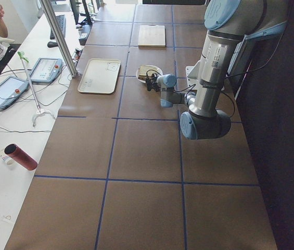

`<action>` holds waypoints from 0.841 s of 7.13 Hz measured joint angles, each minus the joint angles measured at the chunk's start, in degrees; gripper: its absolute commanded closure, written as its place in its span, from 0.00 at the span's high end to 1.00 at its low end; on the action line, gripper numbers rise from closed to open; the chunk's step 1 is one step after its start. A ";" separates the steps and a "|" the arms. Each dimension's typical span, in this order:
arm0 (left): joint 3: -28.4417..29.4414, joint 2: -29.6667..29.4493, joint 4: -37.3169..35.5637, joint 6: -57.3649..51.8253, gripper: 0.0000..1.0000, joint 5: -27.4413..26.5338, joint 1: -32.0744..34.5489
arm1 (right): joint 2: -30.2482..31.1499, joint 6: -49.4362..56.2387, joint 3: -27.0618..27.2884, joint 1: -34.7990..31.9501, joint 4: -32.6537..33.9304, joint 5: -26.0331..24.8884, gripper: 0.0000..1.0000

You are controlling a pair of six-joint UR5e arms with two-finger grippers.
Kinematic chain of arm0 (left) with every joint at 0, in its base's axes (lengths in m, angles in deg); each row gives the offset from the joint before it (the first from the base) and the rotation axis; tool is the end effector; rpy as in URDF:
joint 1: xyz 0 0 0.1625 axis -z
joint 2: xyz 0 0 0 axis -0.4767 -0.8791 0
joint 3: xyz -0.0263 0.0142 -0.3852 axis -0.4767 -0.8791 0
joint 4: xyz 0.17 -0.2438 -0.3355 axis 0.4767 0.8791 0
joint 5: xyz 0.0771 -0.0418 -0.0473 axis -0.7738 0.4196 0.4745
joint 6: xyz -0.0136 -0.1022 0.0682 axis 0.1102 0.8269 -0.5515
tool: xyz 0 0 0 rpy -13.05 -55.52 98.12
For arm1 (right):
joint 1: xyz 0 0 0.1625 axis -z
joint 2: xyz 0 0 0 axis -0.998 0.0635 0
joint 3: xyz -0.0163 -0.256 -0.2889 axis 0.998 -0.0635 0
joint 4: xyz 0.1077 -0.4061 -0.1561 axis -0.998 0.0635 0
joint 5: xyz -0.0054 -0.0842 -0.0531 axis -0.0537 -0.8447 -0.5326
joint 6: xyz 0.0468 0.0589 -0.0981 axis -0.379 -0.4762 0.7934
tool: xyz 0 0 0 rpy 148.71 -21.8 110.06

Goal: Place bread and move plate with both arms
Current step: 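Slide the plate with the left gripper onto the bear tray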

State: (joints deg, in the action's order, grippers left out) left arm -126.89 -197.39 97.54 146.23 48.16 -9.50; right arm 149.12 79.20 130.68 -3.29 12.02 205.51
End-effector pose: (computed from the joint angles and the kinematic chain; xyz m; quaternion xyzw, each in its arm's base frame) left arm 0.5961 -0.3528 0.3039 0.0572 0.7057 -0.2110 0.6739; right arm 0.0417 -0.4580 0.6031 0.0555 -0.3860 -0.1101 0.9142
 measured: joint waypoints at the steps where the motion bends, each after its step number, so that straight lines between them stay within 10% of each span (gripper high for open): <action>1: 0.02 -0.24 0.85 0.02 0.05 -0.05 -0.18 | 0.00 0.00 -0.02 0.00 0.00 0.00 1.00; 6: 0.07 0.10 12.57 1.00 0.00 -0.96 0.00 | 0.00 -0.29 -0.01 0.00 0.00 -0.06 1.00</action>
State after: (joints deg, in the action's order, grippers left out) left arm -126.82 -197.29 110.11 147.23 47.20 -9.50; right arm 149.12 78.91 130.67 -3.29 12.02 205.45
